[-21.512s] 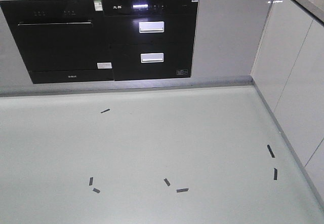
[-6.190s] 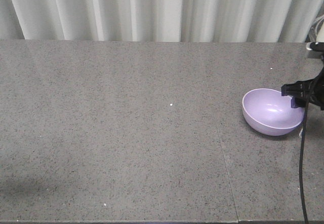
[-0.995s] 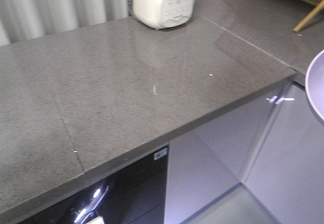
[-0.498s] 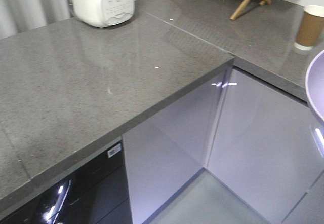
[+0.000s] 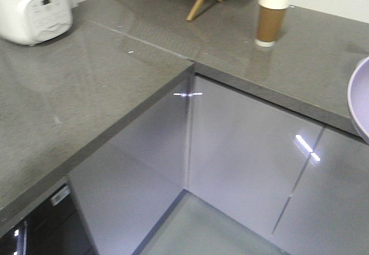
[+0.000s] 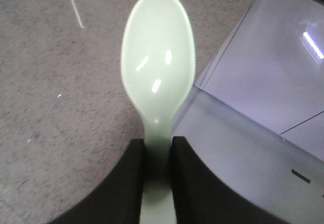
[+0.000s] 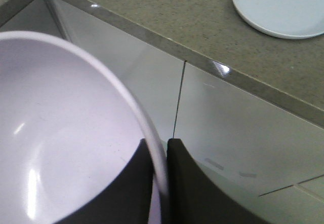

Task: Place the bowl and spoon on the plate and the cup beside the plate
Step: 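Drive the base, carrying spoon and bowl, to the counter with the plate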

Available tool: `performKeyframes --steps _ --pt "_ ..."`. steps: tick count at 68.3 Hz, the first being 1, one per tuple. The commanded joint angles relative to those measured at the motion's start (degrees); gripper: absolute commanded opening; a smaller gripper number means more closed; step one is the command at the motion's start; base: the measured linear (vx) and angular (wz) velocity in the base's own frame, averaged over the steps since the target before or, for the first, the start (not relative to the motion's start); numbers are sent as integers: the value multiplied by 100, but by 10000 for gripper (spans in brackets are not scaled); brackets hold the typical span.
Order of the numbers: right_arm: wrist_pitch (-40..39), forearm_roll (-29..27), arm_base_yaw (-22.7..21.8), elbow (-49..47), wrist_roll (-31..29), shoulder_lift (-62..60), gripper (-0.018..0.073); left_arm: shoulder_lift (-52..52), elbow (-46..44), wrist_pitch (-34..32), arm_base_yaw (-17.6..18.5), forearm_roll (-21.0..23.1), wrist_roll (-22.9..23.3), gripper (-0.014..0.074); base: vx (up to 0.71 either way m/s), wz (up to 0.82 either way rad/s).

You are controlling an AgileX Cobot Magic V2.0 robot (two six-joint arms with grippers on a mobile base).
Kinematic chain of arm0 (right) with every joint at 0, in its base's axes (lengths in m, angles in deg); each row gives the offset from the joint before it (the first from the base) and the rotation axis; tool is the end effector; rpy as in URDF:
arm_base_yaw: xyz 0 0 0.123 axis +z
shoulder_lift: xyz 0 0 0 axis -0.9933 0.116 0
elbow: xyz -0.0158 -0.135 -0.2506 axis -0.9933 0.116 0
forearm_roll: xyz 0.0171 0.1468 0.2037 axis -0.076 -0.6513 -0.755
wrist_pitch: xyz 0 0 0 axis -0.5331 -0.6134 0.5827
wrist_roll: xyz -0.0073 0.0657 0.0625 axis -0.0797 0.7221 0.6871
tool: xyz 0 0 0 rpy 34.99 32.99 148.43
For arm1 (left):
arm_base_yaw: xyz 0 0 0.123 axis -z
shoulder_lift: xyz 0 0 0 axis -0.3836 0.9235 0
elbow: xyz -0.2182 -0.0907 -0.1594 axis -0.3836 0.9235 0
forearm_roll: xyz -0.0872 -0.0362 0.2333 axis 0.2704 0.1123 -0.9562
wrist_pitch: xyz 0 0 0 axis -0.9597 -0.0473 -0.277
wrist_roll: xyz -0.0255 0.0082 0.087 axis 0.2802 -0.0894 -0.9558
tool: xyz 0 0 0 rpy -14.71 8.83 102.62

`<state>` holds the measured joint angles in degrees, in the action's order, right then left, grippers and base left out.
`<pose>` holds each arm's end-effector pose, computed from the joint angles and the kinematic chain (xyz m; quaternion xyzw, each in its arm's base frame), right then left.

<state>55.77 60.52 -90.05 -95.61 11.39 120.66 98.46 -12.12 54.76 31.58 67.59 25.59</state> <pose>0.1405 -0.0132 0.4284 0.0496 0.9133 -0.0061 0.4042 0.1661 -0.0213 0.4243 -0.0379 0.9249 -0.0450 0.3757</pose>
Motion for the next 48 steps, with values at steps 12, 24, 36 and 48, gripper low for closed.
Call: performKeyframes --steps 12,24,36,48 --pt "-352 20 -33 -166 -38 -22 -6 -44 -116 -356 40 -20 54 -6 12 -51" --pt "-352 20 -33 -166 -38 -22 -6 -44 -116 -356 40 -20 54 -6 14 -55" --pt "-352 20 -33 -166 -38 -22 -6 -44 -116 -356 40 -20 54 -6 15 -59" --pt "-352 20 -33 -166 -38 -22 -6 -44 -116 -356 40 -20 54 -6 16 -60"
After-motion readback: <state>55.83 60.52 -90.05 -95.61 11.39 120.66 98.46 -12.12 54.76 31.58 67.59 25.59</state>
